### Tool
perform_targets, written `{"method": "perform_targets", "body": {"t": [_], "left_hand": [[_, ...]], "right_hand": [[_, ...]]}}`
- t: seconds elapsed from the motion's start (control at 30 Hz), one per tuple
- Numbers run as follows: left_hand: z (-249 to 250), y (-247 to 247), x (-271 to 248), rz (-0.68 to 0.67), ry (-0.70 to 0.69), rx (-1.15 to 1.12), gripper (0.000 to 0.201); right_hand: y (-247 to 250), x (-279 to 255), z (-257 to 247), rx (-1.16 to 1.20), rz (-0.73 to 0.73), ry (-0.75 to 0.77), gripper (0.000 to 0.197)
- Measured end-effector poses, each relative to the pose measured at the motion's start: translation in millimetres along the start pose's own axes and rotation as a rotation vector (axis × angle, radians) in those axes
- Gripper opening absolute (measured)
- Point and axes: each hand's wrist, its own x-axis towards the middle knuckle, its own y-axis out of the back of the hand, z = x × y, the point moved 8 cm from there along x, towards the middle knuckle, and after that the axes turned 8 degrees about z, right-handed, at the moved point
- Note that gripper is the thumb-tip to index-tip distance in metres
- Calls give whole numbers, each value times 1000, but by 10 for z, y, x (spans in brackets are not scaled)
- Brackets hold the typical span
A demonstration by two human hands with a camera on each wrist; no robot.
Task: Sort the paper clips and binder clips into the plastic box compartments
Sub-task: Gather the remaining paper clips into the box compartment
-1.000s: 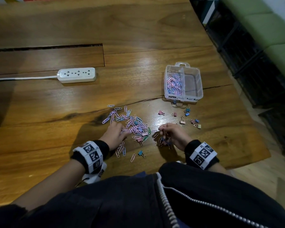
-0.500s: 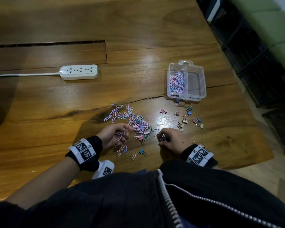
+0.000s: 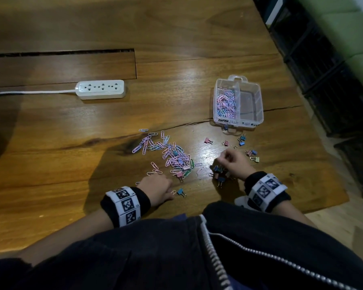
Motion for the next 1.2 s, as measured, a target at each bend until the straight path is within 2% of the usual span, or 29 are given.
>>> {"method": "perform_targets", "body": {"t": [0.1, 0.2, 0.27, 0.37, 0.4, 0.47, 0.57, 0.67, 0.73, 0.83, 0.87, 0.9, 0.93, 1.0, 1.07, 1.13, 1.2], "left_hand": [[-8, 44, 5, -1, -8, -108, 22], [-135, 215, 6, 64, 115, -520, 29], [-305, 298, 2, 108, 243, -867, 32], [-494, 313, -17, 144, 393, -1416, 30], [-541, 326, -25, 161, 427, -1528, 30], [-588, 348, -31, 164, 460, -1613, 29], [-581, 332, -44, 97, 446, -1505, 21], [-619, 259, -86, 19, 437, -1233, 22], [-652, 222, -120, 3, 432, -1088, 25], [-688, 286, -169, 88, 384, -749, 17], [-692, 315, -189, 103, 366, -590, 22], [-688, 329, -211, 103, 350, -433, 37], [-692, 325, -221, 100, 334, -319, 55], [-701, 280, -234, 75, 324, -263, 84], [-698, 209, -246, 41, 328, -325, 94], [-679, 156, -234, 23, 322, -372, 88], [-665, 158, -205, 50, 313, -388, 73]], "right_hand": [[128, -11, 29, 412, -12, -130, 19], [129, -27, 34, 771, -46, -240, 22], [45, -63, 23, 858, -98, -287, 26], [-118, -160, -16, 680, -136, -288, 26], [-154, -182, -20, 550, -119, -260, 26], [-206, -171, -17, 303, -67, -154, 27], [-162, -127, -8, 114, 26, -13, 22], [71, -106, 97, 290, 163, -83, 28], [165, -102, 114, 348, 174, -99, 31], [108, -100, 63, 181, 134, -38, 23], [41, -113, 19, 106, 109, 0, 15], [-34, -132, -24, 31, 79, 31, 9], [-114, -146, -47, -47, 46, 52, 11], [-240, -160, -42, -254, -16, 77, 26], [-284, -153, -3, -426, -67, 89, 41], [-235, -136, 36, -474, -87, 75, 45], [-138, -106, 65, -503, -83, 55, 45]]}}
